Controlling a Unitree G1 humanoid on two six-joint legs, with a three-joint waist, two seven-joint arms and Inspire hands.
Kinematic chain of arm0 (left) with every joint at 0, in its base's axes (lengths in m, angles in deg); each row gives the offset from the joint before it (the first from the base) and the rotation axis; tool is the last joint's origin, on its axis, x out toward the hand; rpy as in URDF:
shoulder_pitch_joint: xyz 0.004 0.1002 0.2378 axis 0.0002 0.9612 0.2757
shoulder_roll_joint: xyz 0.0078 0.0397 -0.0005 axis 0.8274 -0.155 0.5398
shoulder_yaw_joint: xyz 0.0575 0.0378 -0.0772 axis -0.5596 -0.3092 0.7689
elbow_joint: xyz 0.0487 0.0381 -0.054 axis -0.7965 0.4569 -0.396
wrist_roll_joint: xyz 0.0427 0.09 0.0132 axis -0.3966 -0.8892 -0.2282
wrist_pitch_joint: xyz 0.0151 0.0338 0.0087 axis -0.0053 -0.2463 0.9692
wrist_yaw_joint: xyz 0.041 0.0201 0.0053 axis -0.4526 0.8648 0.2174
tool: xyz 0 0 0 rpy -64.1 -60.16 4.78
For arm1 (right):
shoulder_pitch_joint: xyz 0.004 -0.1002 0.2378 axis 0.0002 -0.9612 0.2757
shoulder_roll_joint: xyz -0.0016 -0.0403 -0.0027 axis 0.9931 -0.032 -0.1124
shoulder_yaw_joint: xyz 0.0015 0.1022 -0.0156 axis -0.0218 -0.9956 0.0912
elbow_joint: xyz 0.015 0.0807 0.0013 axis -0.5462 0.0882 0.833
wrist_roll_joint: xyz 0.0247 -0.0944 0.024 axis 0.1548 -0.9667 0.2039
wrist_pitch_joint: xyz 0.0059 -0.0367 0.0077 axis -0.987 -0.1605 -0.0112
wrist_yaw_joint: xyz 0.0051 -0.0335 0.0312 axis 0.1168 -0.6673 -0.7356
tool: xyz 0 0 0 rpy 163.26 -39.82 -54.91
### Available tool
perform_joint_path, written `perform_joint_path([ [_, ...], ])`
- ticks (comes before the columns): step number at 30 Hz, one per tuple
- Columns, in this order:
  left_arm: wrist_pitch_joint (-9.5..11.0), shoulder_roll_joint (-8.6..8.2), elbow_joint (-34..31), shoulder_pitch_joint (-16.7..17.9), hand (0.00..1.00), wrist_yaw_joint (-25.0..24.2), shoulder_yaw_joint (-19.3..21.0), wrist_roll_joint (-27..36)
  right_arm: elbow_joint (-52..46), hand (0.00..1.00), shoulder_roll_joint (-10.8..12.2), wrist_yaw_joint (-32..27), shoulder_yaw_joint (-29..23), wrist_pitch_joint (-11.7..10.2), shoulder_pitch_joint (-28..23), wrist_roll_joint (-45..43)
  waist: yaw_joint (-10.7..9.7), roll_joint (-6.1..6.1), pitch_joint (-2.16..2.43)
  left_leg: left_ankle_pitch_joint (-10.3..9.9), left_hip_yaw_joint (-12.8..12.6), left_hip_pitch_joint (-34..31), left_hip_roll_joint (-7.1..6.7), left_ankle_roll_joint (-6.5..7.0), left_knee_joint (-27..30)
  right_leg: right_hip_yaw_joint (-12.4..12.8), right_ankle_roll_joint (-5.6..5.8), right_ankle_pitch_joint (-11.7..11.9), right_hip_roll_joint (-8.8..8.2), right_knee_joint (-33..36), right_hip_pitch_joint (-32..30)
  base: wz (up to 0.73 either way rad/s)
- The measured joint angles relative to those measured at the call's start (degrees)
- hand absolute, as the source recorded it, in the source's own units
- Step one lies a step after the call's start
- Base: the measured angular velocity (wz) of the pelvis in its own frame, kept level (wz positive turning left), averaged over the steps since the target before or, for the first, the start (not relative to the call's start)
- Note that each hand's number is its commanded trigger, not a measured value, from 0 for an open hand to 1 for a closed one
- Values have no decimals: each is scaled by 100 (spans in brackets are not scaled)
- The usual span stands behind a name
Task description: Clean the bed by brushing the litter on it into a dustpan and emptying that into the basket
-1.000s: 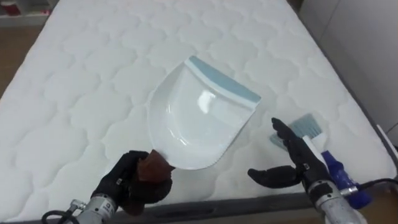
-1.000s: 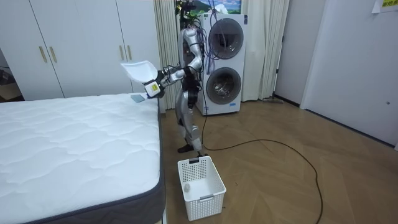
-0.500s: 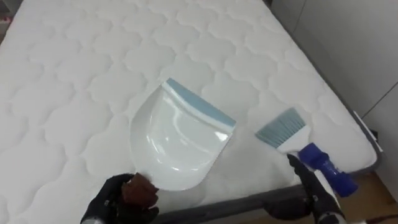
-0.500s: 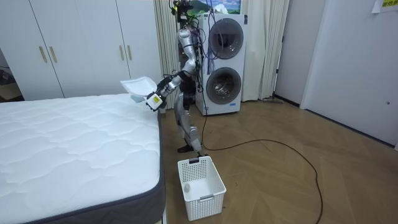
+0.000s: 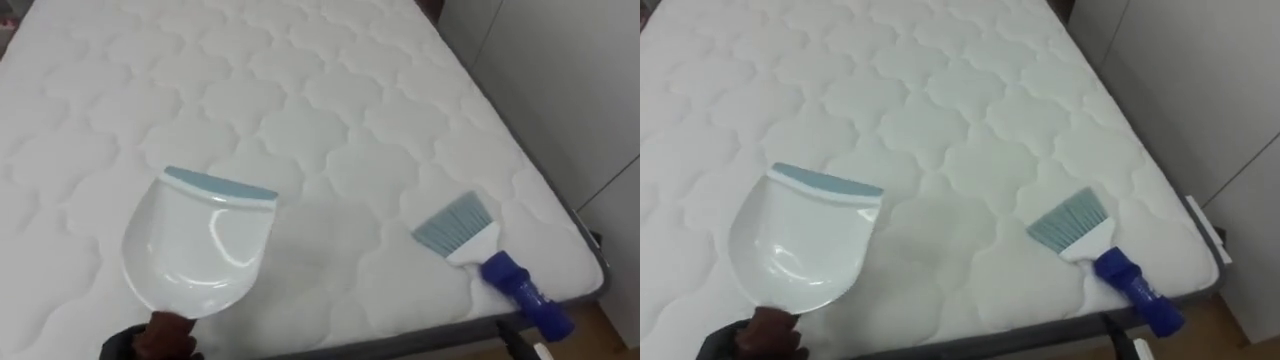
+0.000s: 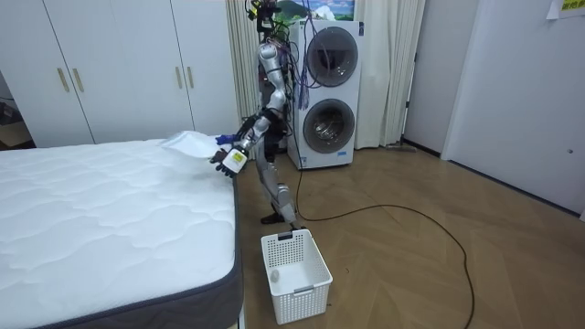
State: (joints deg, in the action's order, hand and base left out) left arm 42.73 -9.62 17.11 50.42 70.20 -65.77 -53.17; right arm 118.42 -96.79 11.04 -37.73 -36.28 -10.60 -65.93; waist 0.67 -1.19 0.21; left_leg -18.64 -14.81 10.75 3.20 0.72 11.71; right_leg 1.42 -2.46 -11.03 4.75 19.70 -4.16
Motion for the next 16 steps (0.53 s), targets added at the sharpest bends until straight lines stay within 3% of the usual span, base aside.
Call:
perform_joint_path([
  [3, 105, 32, 506, -11, 0, 126, 215, -16, 131, 0, 83, -59, -260, -5, -86, -55, 5, 16, 3, 1, 1, 58, 16, -1, -39, 9, -4, 35, 38, -117, 48, -4],
  [8, 29, 37, 1372, 24, 0, 123, 285, -29, 380, 0, 145, -72, -352, 64, -180, -117, -19, 57, -16, 1, 48, 47, 19, -2, -38, 9, -4, 53, 42, -186, 72, -2],
  [11, -84, 28, 1817, 2, 0, -43, 273, -73, 840, 0, 202, 2, -356, 86, -50, -107, -44, 66, -17, 1, 46, 16, 20, -2, -39, -7, -3, 54, 33, -188, 77, 1],
  [16, -306, -4, 2160, 137, 0, -274, 113, -87, 1660, 0, 218, 225, -335, 357, 168, -204, -44, 123, -22, 1, 101, -3, 15, -2, -39, -20, 1, 56, 28, -197, 94, 2],
])
